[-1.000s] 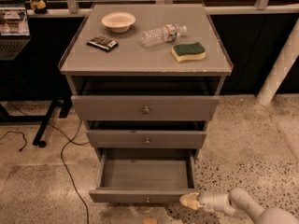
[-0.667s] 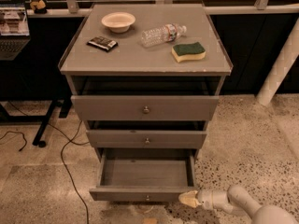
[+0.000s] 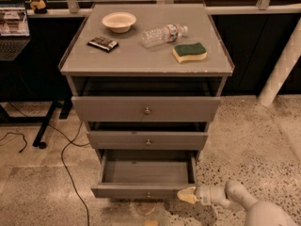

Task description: Close bottom drawer

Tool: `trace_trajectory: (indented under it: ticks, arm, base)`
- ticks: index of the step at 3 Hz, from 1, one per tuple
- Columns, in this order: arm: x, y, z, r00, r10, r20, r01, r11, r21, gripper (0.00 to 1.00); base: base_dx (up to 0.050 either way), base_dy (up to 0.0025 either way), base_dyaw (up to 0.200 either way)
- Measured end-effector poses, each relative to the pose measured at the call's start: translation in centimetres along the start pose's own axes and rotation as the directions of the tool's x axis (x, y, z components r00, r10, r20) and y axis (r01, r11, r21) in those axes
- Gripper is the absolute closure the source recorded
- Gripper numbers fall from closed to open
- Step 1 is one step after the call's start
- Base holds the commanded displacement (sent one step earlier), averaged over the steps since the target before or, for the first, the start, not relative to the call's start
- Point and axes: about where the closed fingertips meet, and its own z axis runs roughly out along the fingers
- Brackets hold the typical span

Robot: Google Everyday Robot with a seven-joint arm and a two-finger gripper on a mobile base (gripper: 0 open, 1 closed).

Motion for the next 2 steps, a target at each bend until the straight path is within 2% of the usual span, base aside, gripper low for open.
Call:
trace_trajectory:
  ticks: [1, 2]
  arm:
    - [-1.02, -0.99, 0.21, 1.0, 0.001, -0.023, -0.001, 0.9997, 0.025, 1.0]
    - [-0.98, -0.98, 0.28, 1.0, 0.003, -0.023, -0.002, 0.9997, 0.025, 1.0]
  base:
    - [0.0, 0.0, 0.0]
    - [0.0, 0.0, 0.0]
